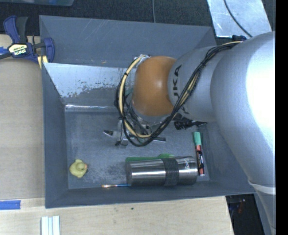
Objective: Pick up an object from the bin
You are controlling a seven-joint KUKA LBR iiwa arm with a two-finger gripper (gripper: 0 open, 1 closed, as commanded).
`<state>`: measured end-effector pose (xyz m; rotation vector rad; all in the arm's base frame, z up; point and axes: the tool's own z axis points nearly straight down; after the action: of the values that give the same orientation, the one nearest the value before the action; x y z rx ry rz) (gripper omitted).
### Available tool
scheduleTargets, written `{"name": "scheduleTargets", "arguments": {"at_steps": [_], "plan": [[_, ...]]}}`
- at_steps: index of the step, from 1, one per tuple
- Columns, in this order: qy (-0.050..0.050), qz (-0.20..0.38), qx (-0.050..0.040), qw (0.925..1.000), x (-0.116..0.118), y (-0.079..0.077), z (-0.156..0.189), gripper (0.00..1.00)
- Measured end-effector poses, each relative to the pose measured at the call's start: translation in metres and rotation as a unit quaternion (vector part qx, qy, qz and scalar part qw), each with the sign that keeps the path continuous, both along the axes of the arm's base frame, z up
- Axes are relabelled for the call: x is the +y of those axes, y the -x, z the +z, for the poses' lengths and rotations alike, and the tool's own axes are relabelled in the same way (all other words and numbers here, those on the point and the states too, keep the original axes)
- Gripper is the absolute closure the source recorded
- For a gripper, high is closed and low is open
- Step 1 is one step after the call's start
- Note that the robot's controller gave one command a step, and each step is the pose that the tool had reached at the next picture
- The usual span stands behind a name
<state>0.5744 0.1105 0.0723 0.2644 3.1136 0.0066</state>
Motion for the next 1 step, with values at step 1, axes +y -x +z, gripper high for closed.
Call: {"name": "scheduleTargets", "arguments": {"at_steps": [1], "plan": [[0.001, 0.000, 0.0028, 1.0000, -0.0006, 0.0021, 0.0122, 1.00]]}}
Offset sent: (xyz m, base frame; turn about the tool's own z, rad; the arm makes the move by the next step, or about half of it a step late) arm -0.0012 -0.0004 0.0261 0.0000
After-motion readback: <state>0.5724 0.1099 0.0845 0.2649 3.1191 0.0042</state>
